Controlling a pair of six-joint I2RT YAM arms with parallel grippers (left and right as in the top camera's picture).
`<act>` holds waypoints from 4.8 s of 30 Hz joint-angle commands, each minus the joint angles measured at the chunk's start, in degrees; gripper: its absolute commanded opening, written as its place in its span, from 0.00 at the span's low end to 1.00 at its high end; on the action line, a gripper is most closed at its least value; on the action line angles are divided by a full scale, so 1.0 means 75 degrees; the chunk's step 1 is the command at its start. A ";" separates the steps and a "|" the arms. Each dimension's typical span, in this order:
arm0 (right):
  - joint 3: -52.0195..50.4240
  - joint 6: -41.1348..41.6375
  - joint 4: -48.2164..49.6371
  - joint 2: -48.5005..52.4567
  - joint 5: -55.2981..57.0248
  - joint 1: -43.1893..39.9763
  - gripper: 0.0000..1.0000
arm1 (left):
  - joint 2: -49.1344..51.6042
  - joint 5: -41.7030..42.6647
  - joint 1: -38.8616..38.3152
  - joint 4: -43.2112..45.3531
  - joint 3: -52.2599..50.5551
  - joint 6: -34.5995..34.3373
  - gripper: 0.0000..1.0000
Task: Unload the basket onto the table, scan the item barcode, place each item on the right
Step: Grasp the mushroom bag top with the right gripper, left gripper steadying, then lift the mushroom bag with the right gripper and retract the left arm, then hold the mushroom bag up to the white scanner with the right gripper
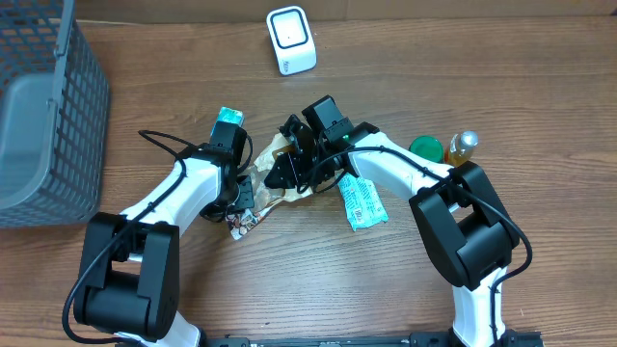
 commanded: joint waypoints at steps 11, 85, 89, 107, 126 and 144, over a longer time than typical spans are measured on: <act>-0.0061 -0.0006 0.0035 0.0044 -0.0239 0.0038 0.20 | 0.0364 -0.0015 -0.0044 0.0093 -0.0102 0.0114 0.22; -0.0044 0.0000 -0.0248 0.0041 -0.0096 -0.0134 0.04 | -0.1888 -0.0047 0.2180 -0.1562 0.1661 0.0230 1.00; -0.0044 -0.0003 -0.0265 0.0041 -0.0289 -0.0268 0.04 | -0.1888 -0.0050 0.2180 -0.1562 0.1661 0.0230 1.00; 0.1230 -0.1075 -0.1652 -0.2428 -0.0047 -0.0758 0.04 | -0.1888 -0.0050 0.2180 -0.1562 0.1661 0.0230 1.00; 0.3171 -0.3110 -0.3348 -0.3360 0.2544 -0.0734 0.04 | -0.1888 -0.0047 0.2180 -0.1562 0.1661 0.0230 1.00; 0.3156 -0.6557 -0.1341 -0.2366 0.5429 -0.0219 0.04 | -0.1888 -0.0047 0.2180 -0.1562 0.1661 0.0230 1.00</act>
